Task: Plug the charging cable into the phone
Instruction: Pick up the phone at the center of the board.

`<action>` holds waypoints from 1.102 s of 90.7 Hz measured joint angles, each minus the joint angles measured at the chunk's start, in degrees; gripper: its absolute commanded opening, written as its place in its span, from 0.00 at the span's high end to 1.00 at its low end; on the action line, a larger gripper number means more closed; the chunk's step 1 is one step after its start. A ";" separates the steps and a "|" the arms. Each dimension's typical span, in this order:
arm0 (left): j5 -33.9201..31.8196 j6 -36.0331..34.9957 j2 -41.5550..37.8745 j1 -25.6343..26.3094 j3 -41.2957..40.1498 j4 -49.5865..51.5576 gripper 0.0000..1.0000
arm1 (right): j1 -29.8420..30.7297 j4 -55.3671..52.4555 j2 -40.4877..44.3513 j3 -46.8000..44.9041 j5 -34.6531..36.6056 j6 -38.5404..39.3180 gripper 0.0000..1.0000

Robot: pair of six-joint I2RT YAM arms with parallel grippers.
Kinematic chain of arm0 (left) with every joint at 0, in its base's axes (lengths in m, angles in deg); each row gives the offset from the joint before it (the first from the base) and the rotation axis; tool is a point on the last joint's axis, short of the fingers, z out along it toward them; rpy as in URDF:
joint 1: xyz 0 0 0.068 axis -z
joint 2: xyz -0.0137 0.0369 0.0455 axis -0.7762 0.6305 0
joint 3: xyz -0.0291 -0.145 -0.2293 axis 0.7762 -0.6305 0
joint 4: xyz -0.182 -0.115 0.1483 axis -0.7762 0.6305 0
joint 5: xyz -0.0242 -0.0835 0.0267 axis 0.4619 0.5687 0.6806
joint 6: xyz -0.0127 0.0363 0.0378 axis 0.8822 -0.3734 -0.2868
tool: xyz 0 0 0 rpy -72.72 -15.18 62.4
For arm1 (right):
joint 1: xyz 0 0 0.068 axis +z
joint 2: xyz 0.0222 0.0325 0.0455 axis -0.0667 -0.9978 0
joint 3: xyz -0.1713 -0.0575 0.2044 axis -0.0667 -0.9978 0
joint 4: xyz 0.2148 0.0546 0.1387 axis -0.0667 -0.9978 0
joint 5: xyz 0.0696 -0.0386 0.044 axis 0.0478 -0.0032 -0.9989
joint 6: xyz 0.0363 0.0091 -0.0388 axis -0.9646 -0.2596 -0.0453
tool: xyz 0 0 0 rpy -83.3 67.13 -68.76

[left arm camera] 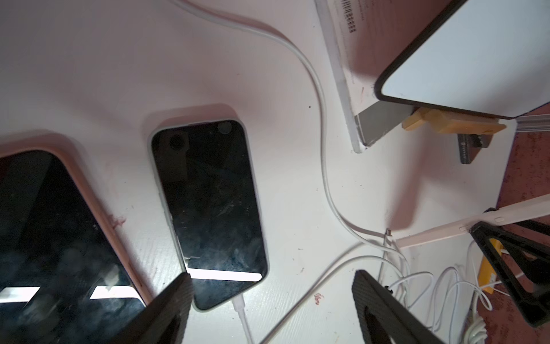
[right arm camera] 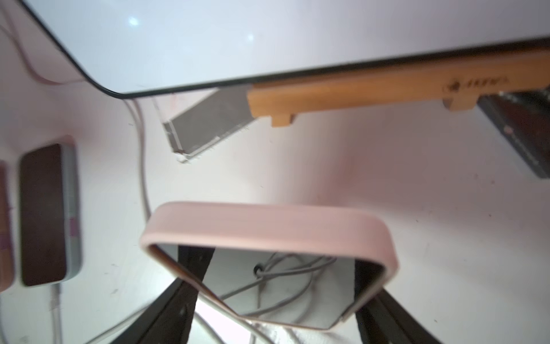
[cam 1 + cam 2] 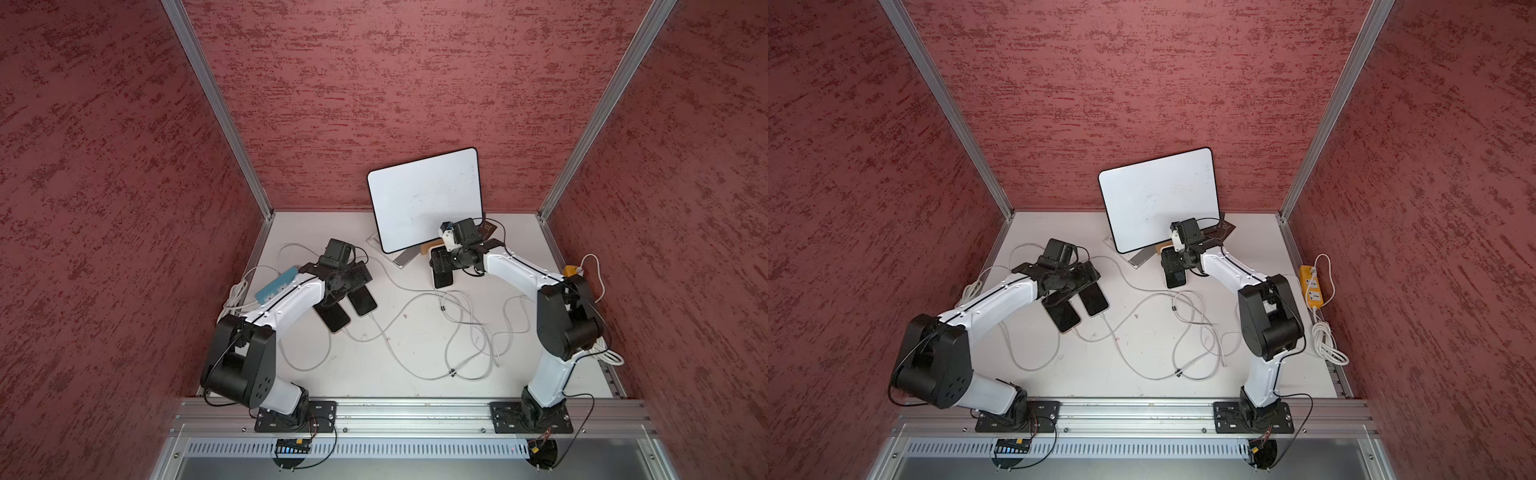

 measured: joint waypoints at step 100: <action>10.03 -17.46 -14.21 12.39 -14.38 -21.44 0.37 | 8.00 11.10 8.74 -9.84 -25.46 -19.63 0.64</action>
